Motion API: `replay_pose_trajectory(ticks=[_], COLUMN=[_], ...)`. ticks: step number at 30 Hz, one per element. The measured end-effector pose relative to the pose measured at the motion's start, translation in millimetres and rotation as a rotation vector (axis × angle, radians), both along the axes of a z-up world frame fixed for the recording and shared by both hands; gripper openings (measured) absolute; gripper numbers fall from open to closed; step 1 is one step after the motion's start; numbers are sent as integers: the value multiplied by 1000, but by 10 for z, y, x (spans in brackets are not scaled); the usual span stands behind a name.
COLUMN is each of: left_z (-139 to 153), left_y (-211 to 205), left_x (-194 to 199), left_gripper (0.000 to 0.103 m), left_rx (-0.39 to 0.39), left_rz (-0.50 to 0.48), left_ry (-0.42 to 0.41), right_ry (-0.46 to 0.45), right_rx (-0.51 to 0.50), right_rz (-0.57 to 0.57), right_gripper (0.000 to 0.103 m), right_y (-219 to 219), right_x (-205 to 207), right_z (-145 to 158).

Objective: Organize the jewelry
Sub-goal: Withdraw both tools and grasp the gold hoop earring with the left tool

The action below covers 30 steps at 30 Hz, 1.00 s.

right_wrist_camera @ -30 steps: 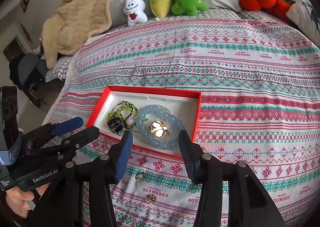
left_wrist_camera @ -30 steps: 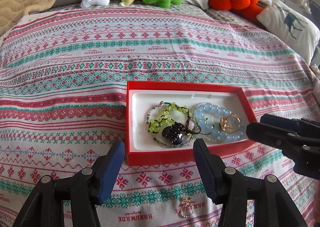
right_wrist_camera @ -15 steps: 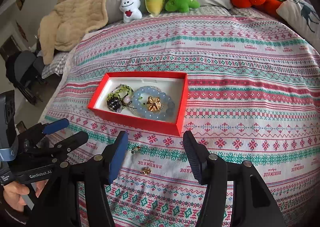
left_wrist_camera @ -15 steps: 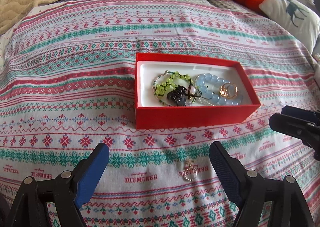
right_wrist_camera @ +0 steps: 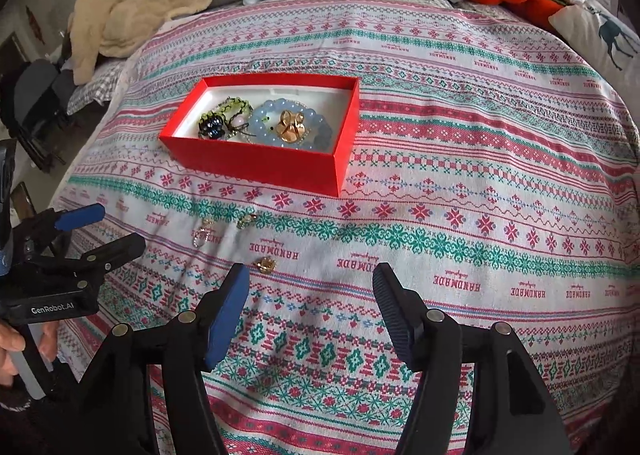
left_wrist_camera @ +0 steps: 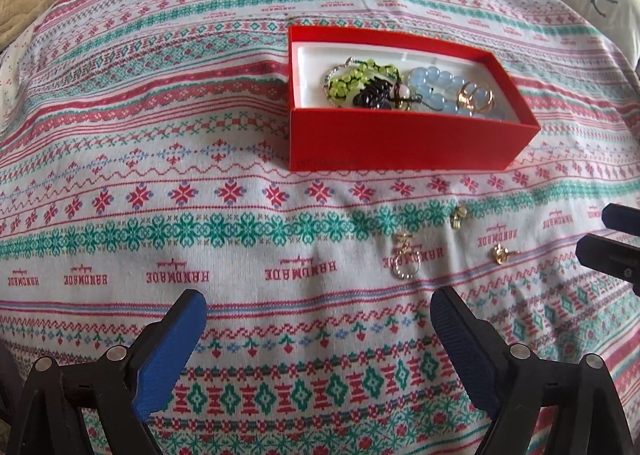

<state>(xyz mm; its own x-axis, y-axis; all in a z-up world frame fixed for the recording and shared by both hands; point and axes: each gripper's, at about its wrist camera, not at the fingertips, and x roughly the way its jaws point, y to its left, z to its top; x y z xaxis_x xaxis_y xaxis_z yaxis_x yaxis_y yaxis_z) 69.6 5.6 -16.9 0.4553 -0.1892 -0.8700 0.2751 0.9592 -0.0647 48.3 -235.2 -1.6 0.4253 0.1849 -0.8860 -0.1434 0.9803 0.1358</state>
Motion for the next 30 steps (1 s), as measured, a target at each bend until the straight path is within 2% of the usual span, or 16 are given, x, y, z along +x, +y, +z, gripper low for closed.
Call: replay_pose_trajectory(ticks=[5, 10, 13, 16, 19, 21, 30], left_z=[-139, -212, -214, -212, -220, -226, -322], left_y=[24, 17, -36, -116, -233, -315, -554], left_x=[-59, -80, -73, -53, -43, -31, 94], left_gripper=[94, 94, 93, 80, 62, 51, 32], left_rx=[24, -26, -43, -66, -98, -92, -59], left_rz=[-22, -51, -65, -93, -139, -167, -228], left_ry=[35, 71, 62, 57, 61, 47, 26], right_ry=[42, 75, 87, 93, 99, 104, 120], right_rx=[-44, -71, -77, -82, -79, -74, -65], right_rz=[-4, -9, -12, -16, -23, -28, -34], right_gripper=[67, 67, 67, 67, 67, 67, 67], right_y=[-15, -15, -15, -12, -20, -27, -56], right_x=[-55, -71, -65, -42, -30, -17, -8], right_z=[-166, -281, -320, -336, -356, -365, -402])
